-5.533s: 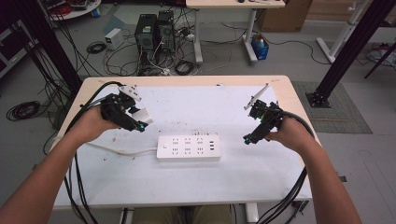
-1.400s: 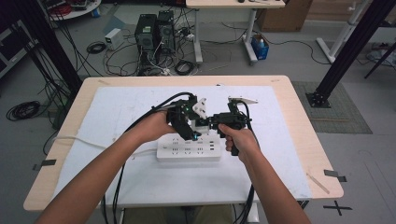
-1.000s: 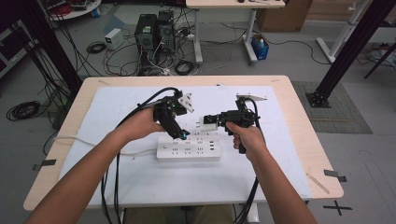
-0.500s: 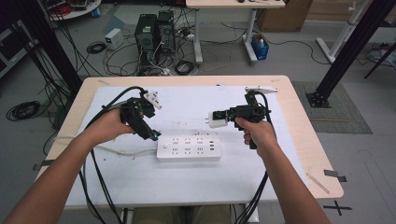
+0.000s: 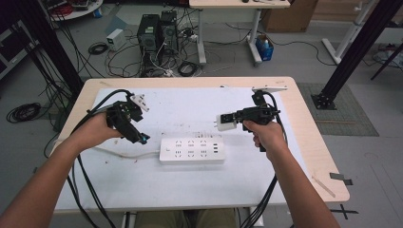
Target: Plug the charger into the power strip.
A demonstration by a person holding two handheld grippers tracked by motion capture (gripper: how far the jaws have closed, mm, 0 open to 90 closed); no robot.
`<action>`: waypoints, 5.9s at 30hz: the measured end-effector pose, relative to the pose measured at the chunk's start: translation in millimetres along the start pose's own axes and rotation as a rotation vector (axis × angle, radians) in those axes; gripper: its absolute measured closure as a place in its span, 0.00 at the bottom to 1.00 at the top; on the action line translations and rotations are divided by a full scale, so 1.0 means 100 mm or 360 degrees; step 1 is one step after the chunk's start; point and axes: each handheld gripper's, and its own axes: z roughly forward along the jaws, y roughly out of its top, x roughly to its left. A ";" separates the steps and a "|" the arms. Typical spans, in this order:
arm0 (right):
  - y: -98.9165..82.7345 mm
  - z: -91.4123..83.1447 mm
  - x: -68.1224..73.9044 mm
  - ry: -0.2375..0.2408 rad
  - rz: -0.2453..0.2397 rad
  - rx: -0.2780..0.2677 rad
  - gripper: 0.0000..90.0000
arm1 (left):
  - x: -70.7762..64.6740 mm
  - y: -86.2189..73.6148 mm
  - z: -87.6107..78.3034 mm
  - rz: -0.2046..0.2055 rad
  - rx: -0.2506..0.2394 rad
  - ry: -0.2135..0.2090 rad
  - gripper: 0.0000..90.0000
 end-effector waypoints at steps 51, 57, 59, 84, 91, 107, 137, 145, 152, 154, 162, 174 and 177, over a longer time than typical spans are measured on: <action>0.36 1.02 0.65 -0.0615 -0.1712 0.1162 0.69 | 0.08 -0.18 0.12 0.0092 0.0152 -0.0162 0.25; 0.28 1.20 0.63 -0.0608 -0.1782 0.1263 0.69 | 0.06 -0.18 0.14 0.0109 0.0147 -0.0160 0.25; 0.26 1.27 0.64 -0.0592 -0.1807 0.1294 0.69 | 0.06 -0.18 0.15 0.0107 0.0141 -0.0158 0.25; 0.07 1.62 0.52 -0.0583 -0.1935 0.1473 0.69 | 0.07 -0.27 0.18 0.0074 0.0124 -0.0160 0.25; 0.09 1.59 0.48 -0.0589 -0.1933 0.1467 0.69 | 0.07 -0.28 0.21 0.0065 0.0128 -0.0166 0.25; 0.08 1.66 0.45 -0.0567 -0.1918 0.1497 0.70 | 0.08 -0.30 0.23 0.0063 0.0128 -0.0172 0.25; 0.01 1.68 0.35 -0.0558 -0.1917 0.1448 0.70 | 0.08 -0.35 0.34 0.0041 0.0141 -0.0203 0.25; 0.04 1.65 0.29 -0.0493 -0.1863 0.1403 0.70 | 0.08 -0.38 0.28 0.0028 0.0142 -0.0185 0.25; 0.05 1.67 0.28 -0.0537 -0.1852 0.1419 0.58 | 0.14 -0.40 0.21 0.0026 0.0133 -0.0166 0.25; 0.08 1.65 0.29 -0.0543 -0.1825 0.1396 0.47 | 0.16 -0.40 0.20 0.0019 0.0127 -0.0170 0.25; 0.20 1.55 0.33 -0.0577 -0.1689 0.1281 0.25 | 0.20 -0.39 0.22 0.0001 0.0096 -0.0141 0.25; 0.36 0.86 0.34 -0.0826 -0.1465 0.0944 0.13 | 0.17 -0.35 0.21 -0.0003 0.0080 -0.0127 0.25; 0.36 0.57 0.27 -0.0840 -0.1376 0.0892 0.13 | 0.16 -0.33 0.20 -0.0003 0.0086 -0.0118 0.25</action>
